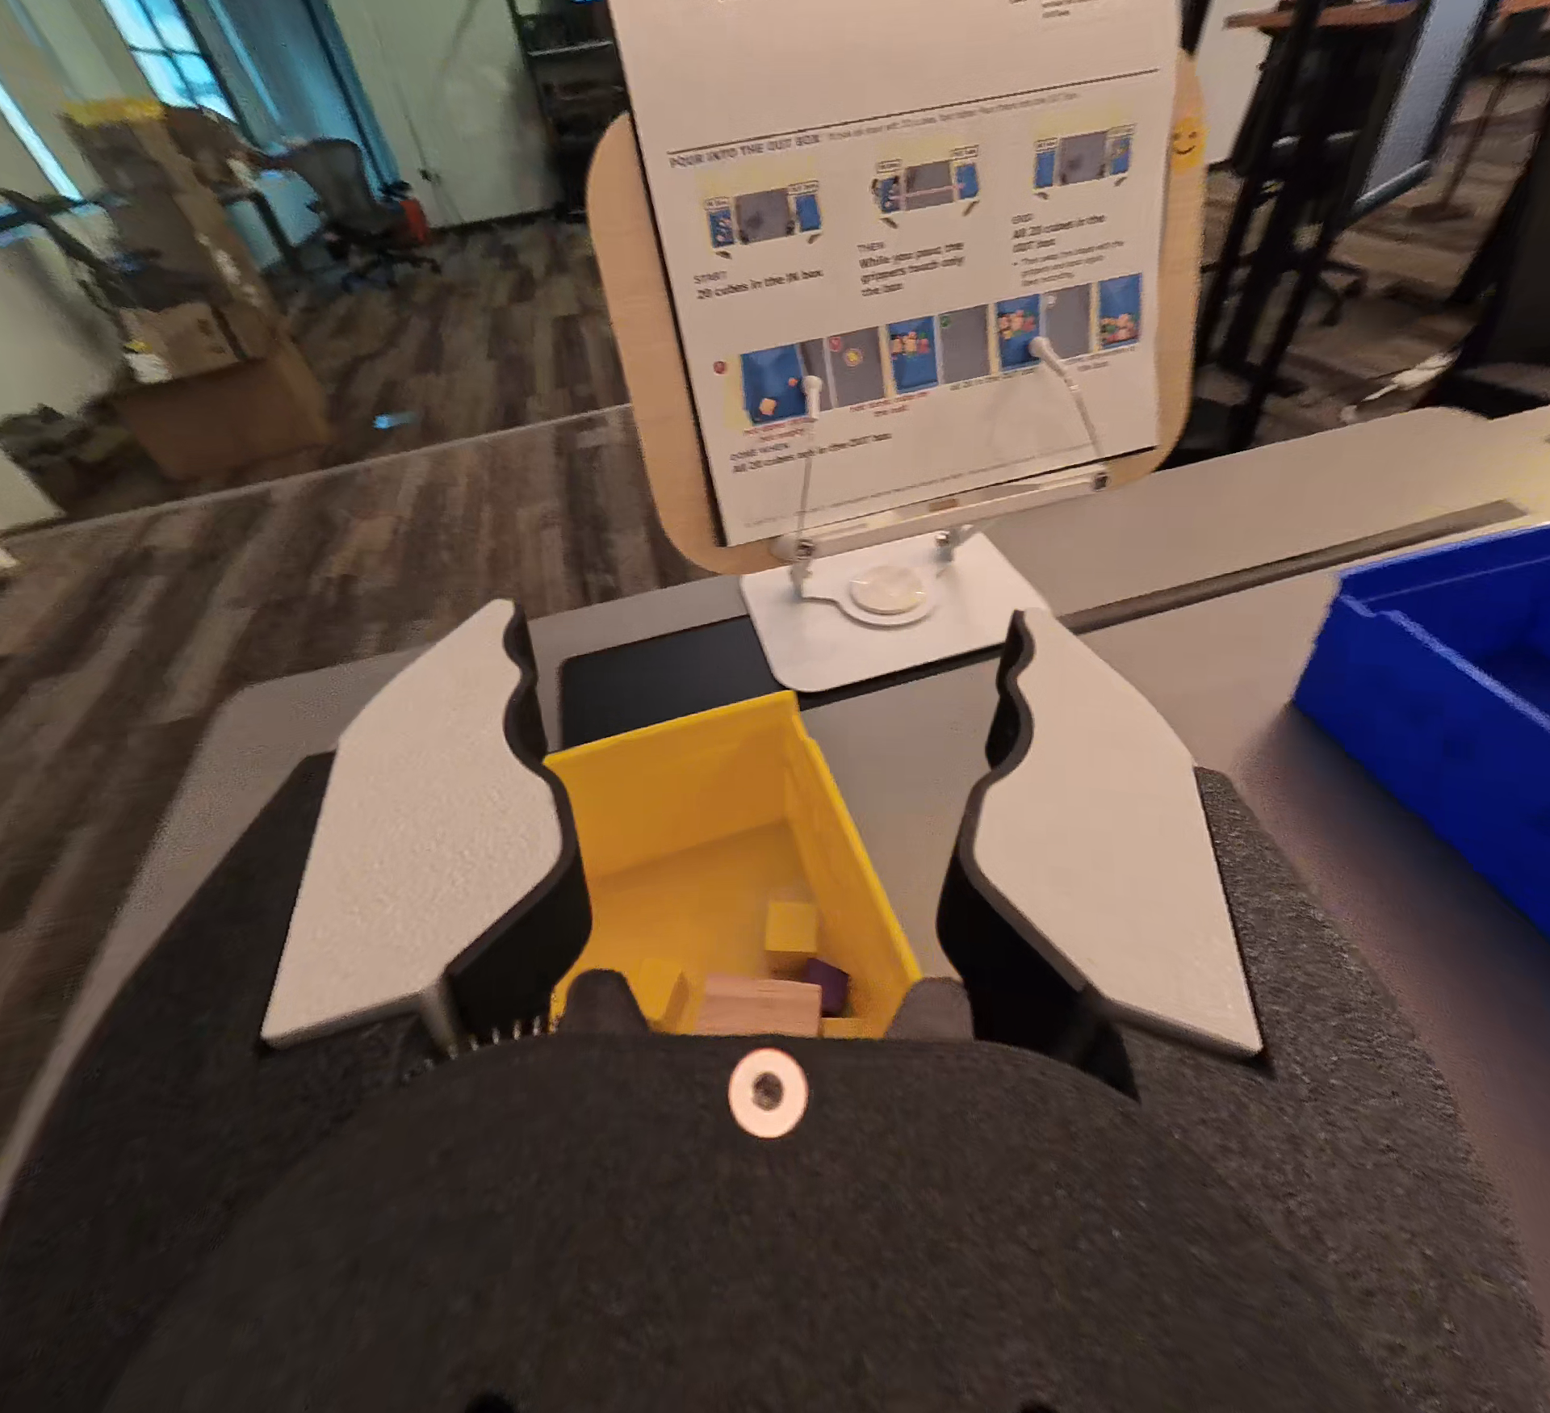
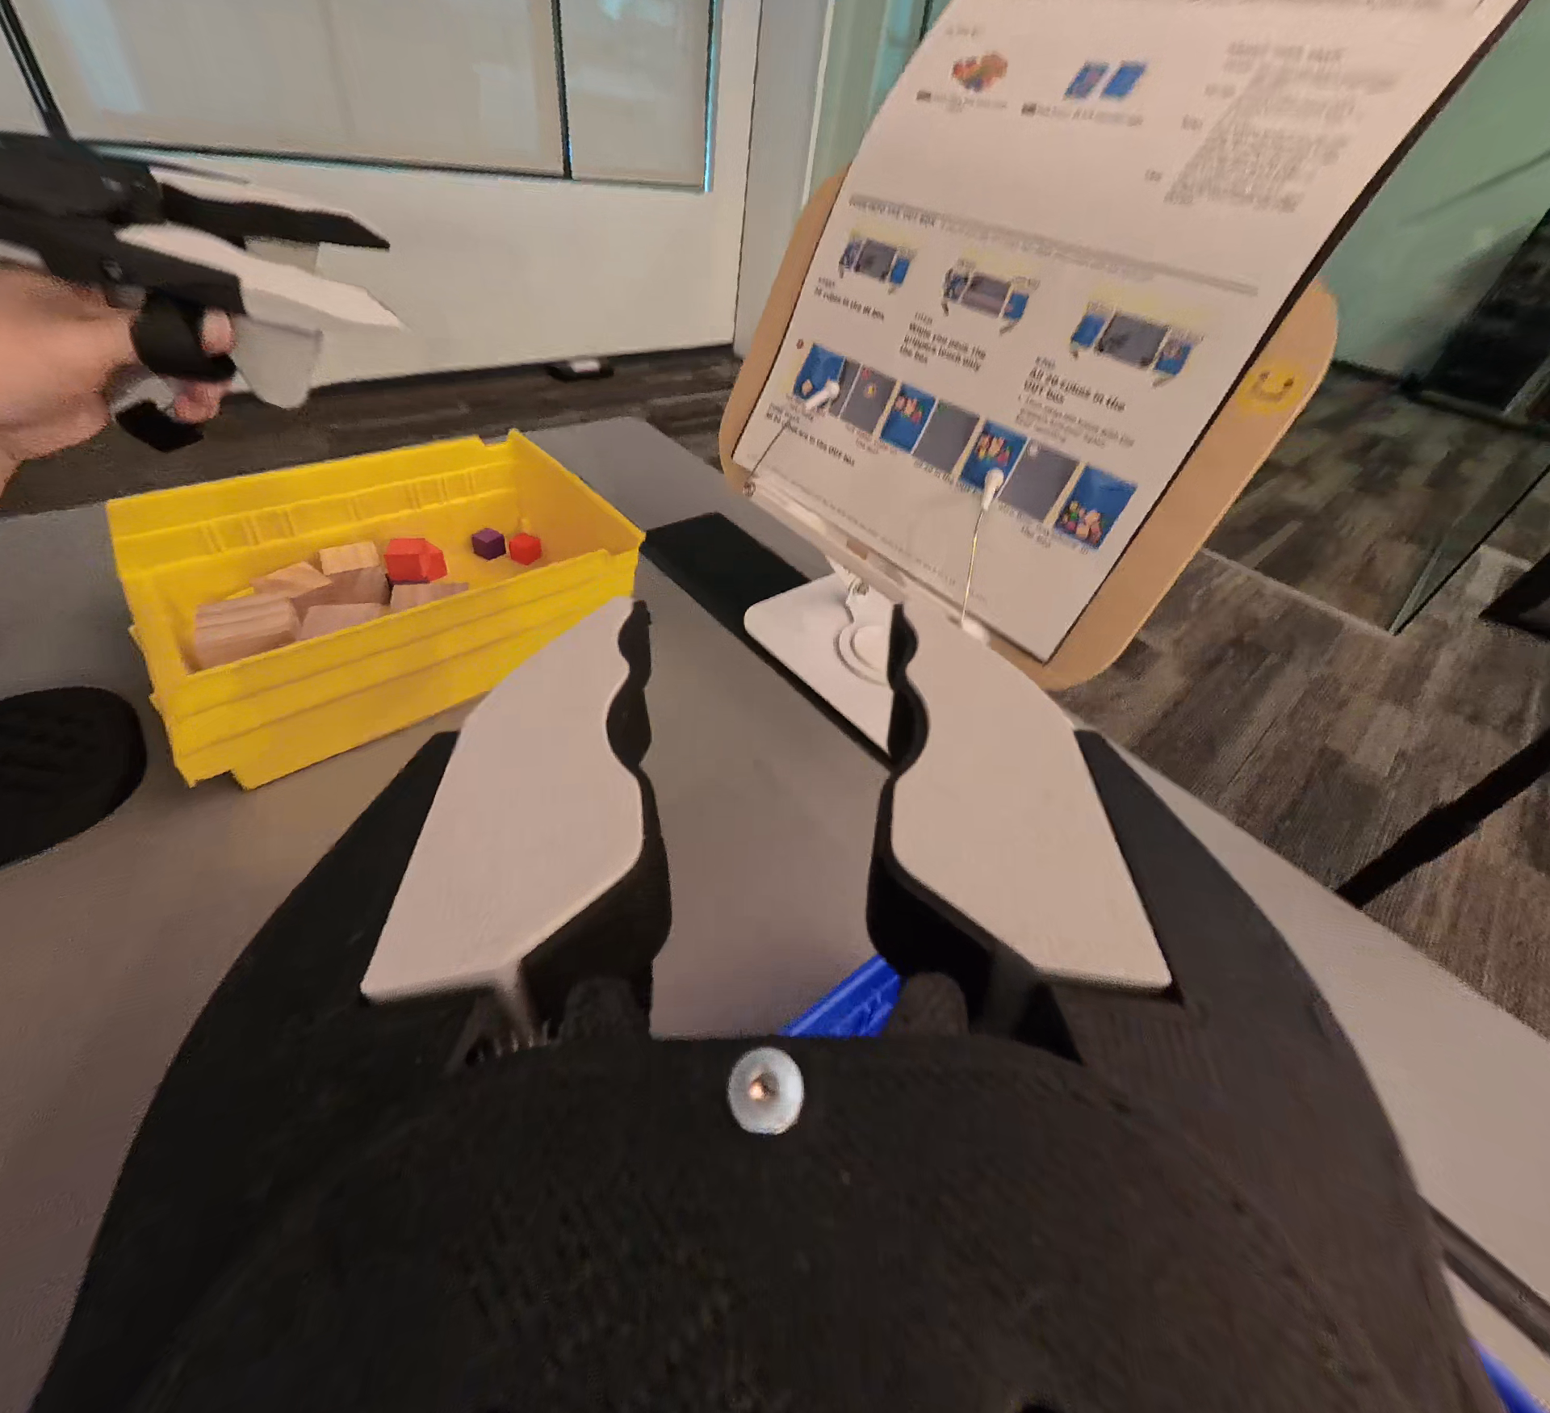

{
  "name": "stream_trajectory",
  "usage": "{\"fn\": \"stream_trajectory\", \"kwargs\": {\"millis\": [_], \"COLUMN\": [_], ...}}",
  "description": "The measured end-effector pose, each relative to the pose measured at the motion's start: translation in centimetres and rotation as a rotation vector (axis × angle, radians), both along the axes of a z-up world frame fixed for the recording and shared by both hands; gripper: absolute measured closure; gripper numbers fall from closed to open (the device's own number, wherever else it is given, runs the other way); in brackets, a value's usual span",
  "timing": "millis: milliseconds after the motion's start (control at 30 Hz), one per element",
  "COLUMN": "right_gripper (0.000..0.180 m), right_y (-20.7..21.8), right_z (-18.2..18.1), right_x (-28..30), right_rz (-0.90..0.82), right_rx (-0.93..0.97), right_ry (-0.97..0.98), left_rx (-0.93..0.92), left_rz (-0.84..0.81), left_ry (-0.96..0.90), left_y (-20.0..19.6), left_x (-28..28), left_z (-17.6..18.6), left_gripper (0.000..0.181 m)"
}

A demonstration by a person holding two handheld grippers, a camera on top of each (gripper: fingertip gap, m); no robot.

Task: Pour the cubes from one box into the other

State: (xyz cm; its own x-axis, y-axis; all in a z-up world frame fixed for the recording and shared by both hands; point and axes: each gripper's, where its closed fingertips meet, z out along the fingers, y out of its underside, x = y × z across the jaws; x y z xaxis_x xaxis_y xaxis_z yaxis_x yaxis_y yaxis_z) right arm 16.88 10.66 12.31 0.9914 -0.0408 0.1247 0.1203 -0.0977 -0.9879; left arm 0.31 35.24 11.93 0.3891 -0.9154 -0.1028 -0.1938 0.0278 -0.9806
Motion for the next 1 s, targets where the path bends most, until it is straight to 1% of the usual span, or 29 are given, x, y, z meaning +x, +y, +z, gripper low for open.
{"fn": "stream_trajectory", "kwargs": {"millis": [33,67,100,133,200,267,300,367,467,633,733,833,1000], "right_gripper": [0.129,0.131,0.132,0.132,0.133,0.132,0.132,0.132,0.132,0.133,0.14,0.141,0.141], "right_y": [0.1,0.2,0.2,0.3,0.6,1.3,1.5,1.8,2.1,2.4,1.9,1.4,1.0], "right_z": [-0.8,-1.4,-1.5,-1.2,-1.0,-1.2,-1.2,-1.3,-1.7,-1.0,0.2,0.7,0.7], "right_x": [0.2,0.5,0.8,1.2,1.1,0.2,0.0,0.1,-0.4,-1.7,-1.9,-2.0,-2.2], "right_rz": [0.0,-0.009,-0.025,-0.049,-0.043,0.012,0.015,-0.036,-0.063,0.002,0.049,0.089,0.049], "right_rx": [-0.037,-0.069,-0.071,-0.035,-0.002,0.009,0.017,0.012,-0.02,0.051,0.153,0.186,0.15], "right_ry": [0.006,0.001,-0.026,-0.052,-0.014,0.053,0.045,-0.026,-0.092,-0.007,0.063,0.12,0.041], "left_rx": [-0.029,-0.056,-0.077,-0.086,-0.078,-0.072,-0.076,-0.078,-0.08,-0.092,-0.075,-0.054,-0.01], "left_rz": [-0.033,-0.068,-0.104,-0.123,-0.124,-0.128,-0.128,-0.127,-0.132,-0.179,-0.187,-0.208,-0.212], "left_ry": [-0.016,-0.027,-0.019,-0.004,0.023,0.03,0.037,0.039,-0.005,-0.011,-0.032,-0.039,-0.057], "left_y": [-0.3,-0.6,-0.9,-1.0,-0.7,-0.5,-0.4,-0.4,-0.7,-2.0,-2.8,-3.8,-4.5], "left_x": [0.1,0.1,0.2,0.2,0.1,-0.1,-0.3,-0.7,-1.1,-1.3,-1.3,-1.1,-0.9], "left_z": [-0.2,-0.3,-0.6,-0.9,-1.5,-1.7,-1.8,-1.6,-0.6,-0.1,0.3,0.7,1.0], "left_gripper": [0.078,0.087,0.098,0.101,0.099,0.099,0.099,0.1,0.105,0.109,0.115,0.116,0.119]}}
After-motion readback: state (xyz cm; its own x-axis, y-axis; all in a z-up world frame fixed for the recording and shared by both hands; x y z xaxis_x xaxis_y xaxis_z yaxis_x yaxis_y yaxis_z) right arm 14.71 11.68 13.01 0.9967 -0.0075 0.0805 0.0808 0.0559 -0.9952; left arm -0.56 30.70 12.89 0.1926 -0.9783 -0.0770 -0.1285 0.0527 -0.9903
